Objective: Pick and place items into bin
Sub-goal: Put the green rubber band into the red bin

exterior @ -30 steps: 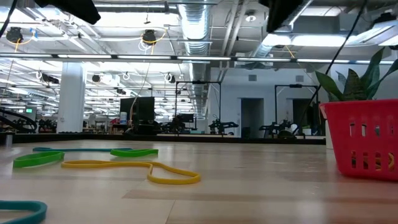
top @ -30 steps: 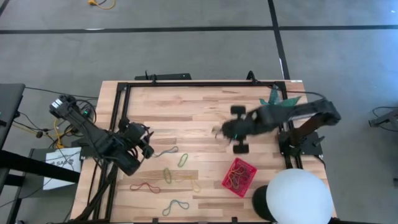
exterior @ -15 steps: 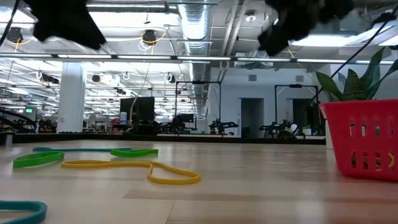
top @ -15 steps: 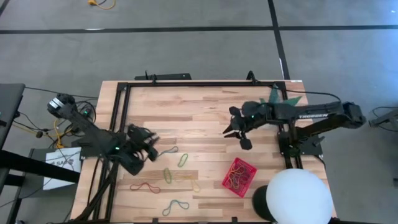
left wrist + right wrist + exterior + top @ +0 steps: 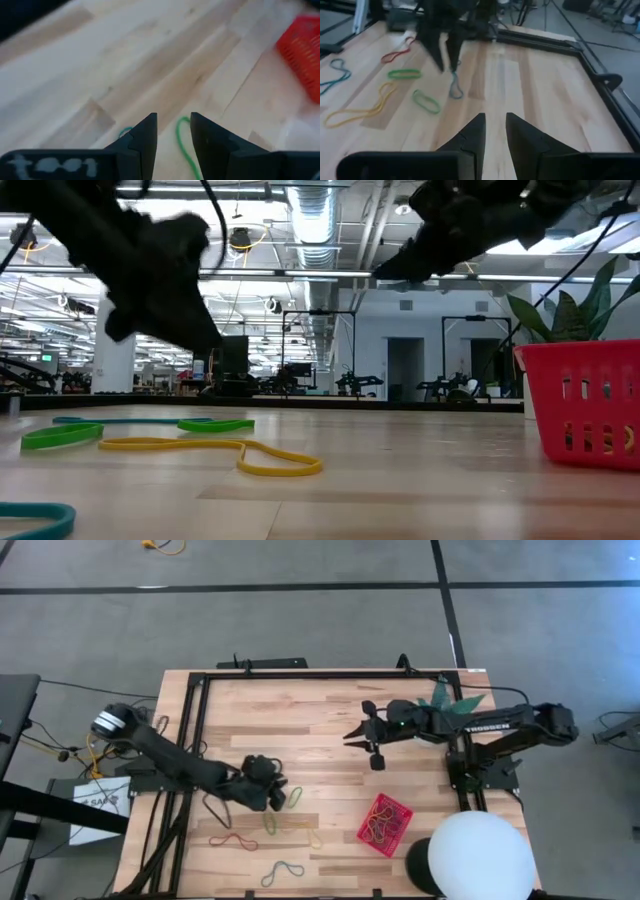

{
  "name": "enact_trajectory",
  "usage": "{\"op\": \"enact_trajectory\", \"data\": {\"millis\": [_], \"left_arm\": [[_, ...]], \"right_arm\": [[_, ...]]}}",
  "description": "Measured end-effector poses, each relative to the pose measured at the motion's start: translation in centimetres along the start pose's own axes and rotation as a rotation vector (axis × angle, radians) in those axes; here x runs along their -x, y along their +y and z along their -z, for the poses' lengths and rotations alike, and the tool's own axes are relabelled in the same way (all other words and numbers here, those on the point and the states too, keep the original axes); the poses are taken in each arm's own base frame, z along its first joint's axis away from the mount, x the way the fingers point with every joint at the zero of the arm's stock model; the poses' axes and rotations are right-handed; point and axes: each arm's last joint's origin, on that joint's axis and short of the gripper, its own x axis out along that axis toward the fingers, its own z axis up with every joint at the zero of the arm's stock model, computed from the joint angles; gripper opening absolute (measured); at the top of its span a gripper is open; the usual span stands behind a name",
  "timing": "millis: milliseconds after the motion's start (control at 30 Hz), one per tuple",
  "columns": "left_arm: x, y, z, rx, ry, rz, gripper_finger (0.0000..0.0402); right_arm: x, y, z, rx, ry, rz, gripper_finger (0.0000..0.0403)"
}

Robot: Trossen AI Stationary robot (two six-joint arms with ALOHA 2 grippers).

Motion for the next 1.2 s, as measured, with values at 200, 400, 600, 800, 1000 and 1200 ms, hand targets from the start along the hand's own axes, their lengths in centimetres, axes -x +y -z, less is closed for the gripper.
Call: {"op": "enact_trajectory", "data": {"millis": [200,400,600,800,1000,1200], "left_arm": [[-3.4,-0.5,1.7,0.008,0.137,0.009,0.0107],[-5.0,-2.2,1.9,-0.033,0.171,0.008,0.0107],[-6.1,-2.3,2.6,-0.043,0.216,-0.066,0.0107],[-6.0,-2.0,2.7,-0.012,0.217,-0.112,0.0107],[-6.1,-1.8,2.6,-0.012,0.222,-0.121,0.0072],[-6.1,-1.8,2.6,-0.04,0.217,-0.119,0.0007]], "right_arm": [[-1.3,-0.2,1.5,-0.071,0.08,-0.01,0.0071],[-3.6,-0.2,3.2,-0.19,0.116,-0.013,0.0071],[-5.0,-1.0,2.2,-0.346,-0.016,0.002,0.0071],[-4.3,-0.9,-0.2,-0.315,-0.111,-0.045,0.0071],[-3.1,0.8,-1.6,-0.321,-0.119,-0.103,0.0071],[-1.5,2.8,-2.9,-0.323,-0.118,-0.17,0.0071]]}}
